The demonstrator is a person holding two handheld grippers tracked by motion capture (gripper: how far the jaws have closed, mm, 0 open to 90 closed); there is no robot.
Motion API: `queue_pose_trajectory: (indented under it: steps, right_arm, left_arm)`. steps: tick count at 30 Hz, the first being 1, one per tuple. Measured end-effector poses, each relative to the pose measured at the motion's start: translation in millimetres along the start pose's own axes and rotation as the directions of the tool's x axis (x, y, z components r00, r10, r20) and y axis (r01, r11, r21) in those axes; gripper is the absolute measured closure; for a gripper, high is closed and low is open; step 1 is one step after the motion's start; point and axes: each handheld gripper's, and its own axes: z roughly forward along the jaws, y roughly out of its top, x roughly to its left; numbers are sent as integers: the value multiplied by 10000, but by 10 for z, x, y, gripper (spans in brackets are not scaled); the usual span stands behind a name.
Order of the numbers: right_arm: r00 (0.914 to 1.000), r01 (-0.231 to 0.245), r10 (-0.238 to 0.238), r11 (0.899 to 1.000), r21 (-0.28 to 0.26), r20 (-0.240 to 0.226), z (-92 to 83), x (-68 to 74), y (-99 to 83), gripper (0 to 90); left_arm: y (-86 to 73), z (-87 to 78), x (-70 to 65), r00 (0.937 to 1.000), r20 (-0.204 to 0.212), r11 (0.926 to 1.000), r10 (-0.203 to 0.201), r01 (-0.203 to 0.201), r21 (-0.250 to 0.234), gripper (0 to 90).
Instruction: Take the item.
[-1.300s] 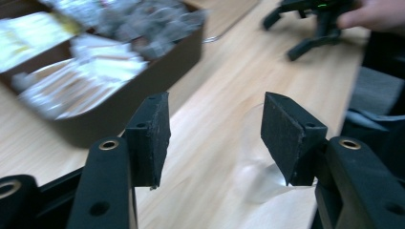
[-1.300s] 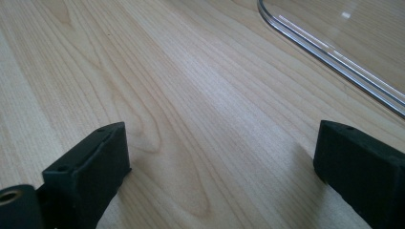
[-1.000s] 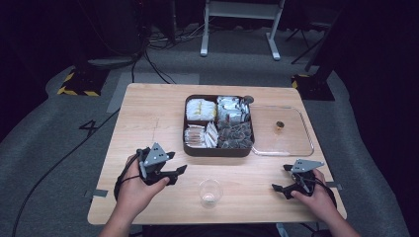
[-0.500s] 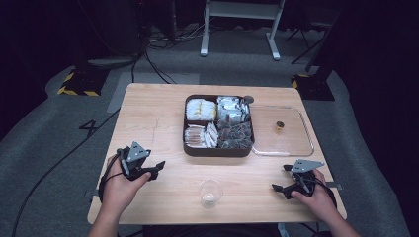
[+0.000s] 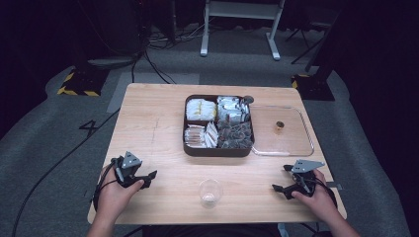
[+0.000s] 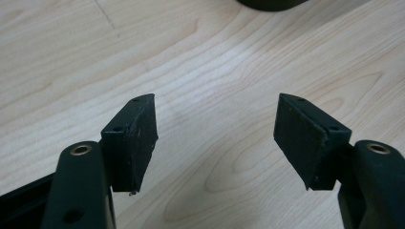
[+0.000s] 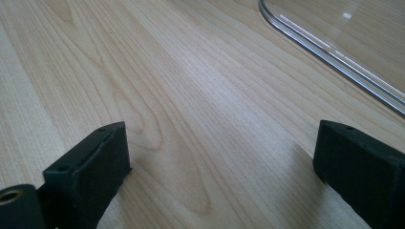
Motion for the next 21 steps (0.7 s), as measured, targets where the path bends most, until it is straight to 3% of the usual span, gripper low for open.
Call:
queue_pose_trajectory:
  steps: [10,17,19,21]
  right_arm:
    - [10000,9,-9,10000,1,1,0,0,0,52]
    - [10000,9,-9,10000,1,11,1,-1,1,52]
    - [10000,25,-25,10000,-8,31,3,-3,2,52]
    - [10000,22,-22,10000,-6,41,4,-3,3,52]
  left_arm:
    - [-158,44,36,9994,-112,9981,-331,337,519,291]
    - [-227,97,49,9990,-442,9946,79,-33,1035,262]
    - [-242,114,51,9989,-462,9930,115,-60,1181,249]
    - [-258,130,58,9990,-430,9945,-100,145,1040,215]
